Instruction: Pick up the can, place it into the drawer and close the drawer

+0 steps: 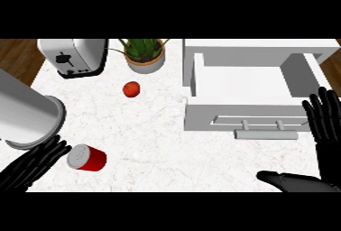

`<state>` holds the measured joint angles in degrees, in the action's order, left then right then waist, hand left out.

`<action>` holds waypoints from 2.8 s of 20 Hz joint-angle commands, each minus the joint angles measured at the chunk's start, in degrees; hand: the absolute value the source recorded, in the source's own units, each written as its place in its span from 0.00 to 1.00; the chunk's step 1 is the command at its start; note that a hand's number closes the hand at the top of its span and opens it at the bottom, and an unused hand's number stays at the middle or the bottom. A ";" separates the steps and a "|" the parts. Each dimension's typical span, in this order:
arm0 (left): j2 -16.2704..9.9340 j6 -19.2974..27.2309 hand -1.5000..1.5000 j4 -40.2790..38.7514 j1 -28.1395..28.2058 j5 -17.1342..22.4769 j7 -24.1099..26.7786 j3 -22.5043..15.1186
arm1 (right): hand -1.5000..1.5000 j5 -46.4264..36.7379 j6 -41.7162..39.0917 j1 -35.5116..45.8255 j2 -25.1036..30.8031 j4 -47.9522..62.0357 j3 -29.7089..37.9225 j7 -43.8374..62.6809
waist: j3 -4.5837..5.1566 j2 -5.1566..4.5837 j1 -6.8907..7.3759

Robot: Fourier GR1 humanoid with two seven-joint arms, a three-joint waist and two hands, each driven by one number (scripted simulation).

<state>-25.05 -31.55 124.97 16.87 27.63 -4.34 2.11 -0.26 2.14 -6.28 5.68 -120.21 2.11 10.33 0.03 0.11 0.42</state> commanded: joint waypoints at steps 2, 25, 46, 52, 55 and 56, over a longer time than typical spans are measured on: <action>0.66 -6.55 0.00 0.91 5.71 1.90 0.73 3.63 | 0.00 2.60 -2.41 -3.50 0.61 -0.32 2.74 -1.34 | -0.03 -0.02 -0.21; 7.20 -13.04 0.00 -15.43 -6.28 -1.08 -4.92 10.63 | 0.00 5.75 -10.48 -10.77 -0.22 1.59 8.00 -8.97 | -0.02 -0.08 -0.57; 11.89 -13.69 0.00 -42.34 -13.36 -29.39 21.43 12.56 | 0.00 5.87 -12.73 -10.14 -1.58 -0.77 10.57 -6.23 | 0.00 -0.09 -0.72; 10.69 -11.77 0.00 -48.41 -14.54 -34.74 28.73 10.82 | 0.00 3.76 -12.91 -8.29 -3.26 4.20 9.90 -10.13 | -0.01 -0.11 -0.61; 5.84 -14.52 0.00 -55.29 -17.25 -33.11 32.17 13.33 | 0.00 1.25 -11.50 -5.53 -3.47 7.29 9.53 -11.55 | -0.01 -0.15 -0.56; 10.61 -9.42 0.00 -53.08 -16.86 -35.79 30.83 9.90 | 0.00 5.16 -14.15 -9.41 -1.84 2.34 11.92 -9.21 | -0.01 -0.09 -0.73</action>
<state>-16.27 -42.03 74.78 1.91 -5.38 22.83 14.25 3.74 -10.76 -14.12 3.52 -116.52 12.88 1.02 0.02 0.00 -0.20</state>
